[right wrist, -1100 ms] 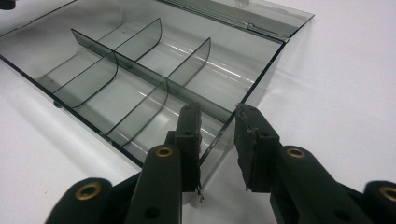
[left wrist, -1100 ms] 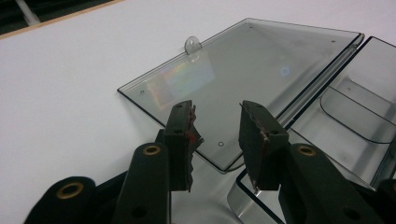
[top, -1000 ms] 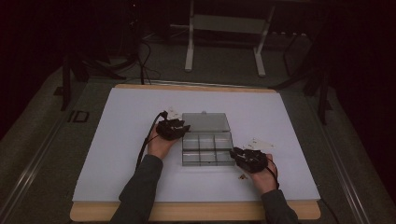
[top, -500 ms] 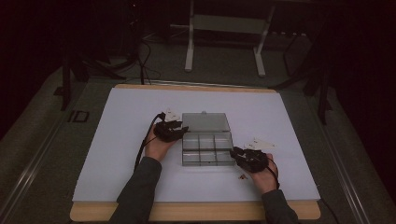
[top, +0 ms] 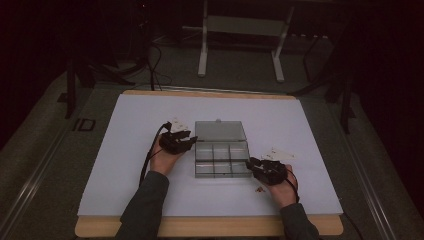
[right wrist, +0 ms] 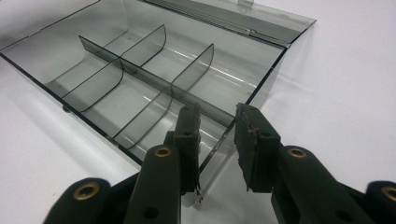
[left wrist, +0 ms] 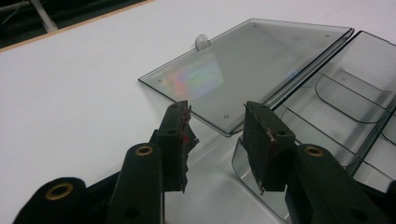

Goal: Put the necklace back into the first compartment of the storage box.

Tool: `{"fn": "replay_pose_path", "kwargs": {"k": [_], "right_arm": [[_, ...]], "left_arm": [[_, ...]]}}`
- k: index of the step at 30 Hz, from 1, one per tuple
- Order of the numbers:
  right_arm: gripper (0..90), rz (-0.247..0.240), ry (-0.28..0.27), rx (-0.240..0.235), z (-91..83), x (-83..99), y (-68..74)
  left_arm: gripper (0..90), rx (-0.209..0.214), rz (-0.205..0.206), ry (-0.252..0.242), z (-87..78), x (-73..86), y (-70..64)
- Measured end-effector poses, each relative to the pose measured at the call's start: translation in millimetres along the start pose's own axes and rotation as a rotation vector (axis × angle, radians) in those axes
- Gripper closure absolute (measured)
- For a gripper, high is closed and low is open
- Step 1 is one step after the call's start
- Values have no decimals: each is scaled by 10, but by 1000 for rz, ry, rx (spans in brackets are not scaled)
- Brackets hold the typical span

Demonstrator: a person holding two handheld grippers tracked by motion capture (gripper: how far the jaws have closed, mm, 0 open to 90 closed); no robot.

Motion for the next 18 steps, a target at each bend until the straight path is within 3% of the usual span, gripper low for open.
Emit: {"fn": "replay_pose_path", "kwargs": {"k": [18], "right_arm": [[699,-2,-10,-4,-40,-35,17]], "left_arm": [[611,-19,-11,-58,-336,153,-80]]}}
Point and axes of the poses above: each handheld gripper's, and its own axes: z roughly forward along the jaws, x roughly out of its underside, y roughly to its left, the point moved 9 cm from there along z, roughly forward along the jaws, and after that the axes turned 13 degrees about x, right-handed, at the moved point
